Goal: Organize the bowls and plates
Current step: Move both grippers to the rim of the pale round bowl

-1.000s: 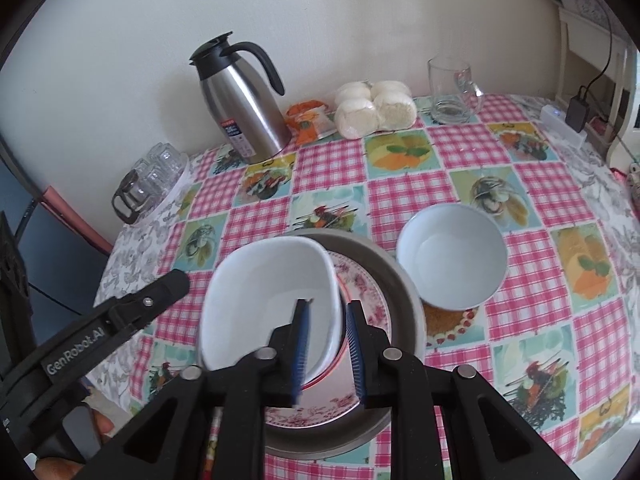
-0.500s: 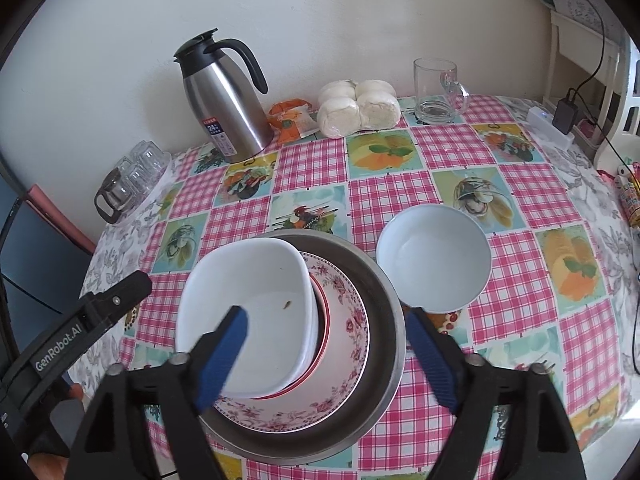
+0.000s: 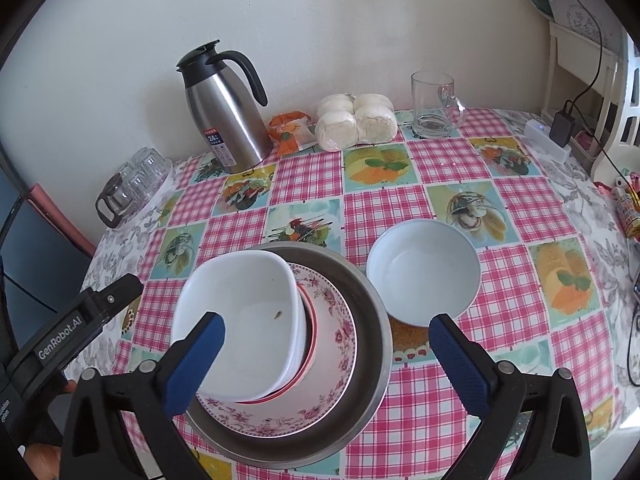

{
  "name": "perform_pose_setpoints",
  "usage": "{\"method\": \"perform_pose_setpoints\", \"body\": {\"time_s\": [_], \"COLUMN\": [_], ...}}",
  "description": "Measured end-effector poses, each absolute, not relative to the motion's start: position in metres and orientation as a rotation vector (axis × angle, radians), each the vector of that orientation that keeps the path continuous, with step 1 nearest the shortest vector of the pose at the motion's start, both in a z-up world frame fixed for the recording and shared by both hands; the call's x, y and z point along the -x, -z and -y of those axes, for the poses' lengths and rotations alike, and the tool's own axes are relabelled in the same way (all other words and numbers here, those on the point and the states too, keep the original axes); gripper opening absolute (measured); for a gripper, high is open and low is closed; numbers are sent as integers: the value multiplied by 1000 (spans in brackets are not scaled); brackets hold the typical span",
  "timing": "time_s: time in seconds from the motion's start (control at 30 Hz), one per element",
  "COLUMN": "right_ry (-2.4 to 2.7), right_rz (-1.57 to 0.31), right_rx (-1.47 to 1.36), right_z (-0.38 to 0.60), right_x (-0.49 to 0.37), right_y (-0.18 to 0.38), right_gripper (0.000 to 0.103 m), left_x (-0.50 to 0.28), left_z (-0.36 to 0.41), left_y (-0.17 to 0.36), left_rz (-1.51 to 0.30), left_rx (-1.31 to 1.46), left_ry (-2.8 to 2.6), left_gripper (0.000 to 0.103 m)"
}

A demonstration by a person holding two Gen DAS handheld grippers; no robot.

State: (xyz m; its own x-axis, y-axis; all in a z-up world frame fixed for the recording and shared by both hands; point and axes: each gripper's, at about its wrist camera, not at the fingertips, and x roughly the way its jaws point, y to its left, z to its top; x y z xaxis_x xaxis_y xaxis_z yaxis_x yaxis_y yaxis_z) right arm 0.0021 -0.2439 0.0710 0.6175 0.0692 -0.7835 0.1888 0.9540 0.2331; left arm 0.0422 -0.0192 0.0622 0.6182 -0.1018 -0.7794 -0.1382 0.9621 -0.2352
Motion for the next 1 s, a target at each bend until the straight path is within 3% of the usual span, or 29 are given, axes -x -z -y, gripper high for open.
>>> {"method": "perform_pose_setpoints", "body": {"time_s": [0.5, 1.0], "right_ry": [228, 345], "right_rz": [-828, -817], "right_rx": [-463, -544], "right_z": [341, 419], "right_x": [19, 31], "right_y": [-79, -60], "right_gripper": [103, 103], "left_x": [-34, -38], "left_z": [84, 202], "left_y": [-103, -104], "left_rz": [-737, -758], "left_rx": [235, 79], "left_ry": [171, 417], "left_gripper": [99, 99]}}
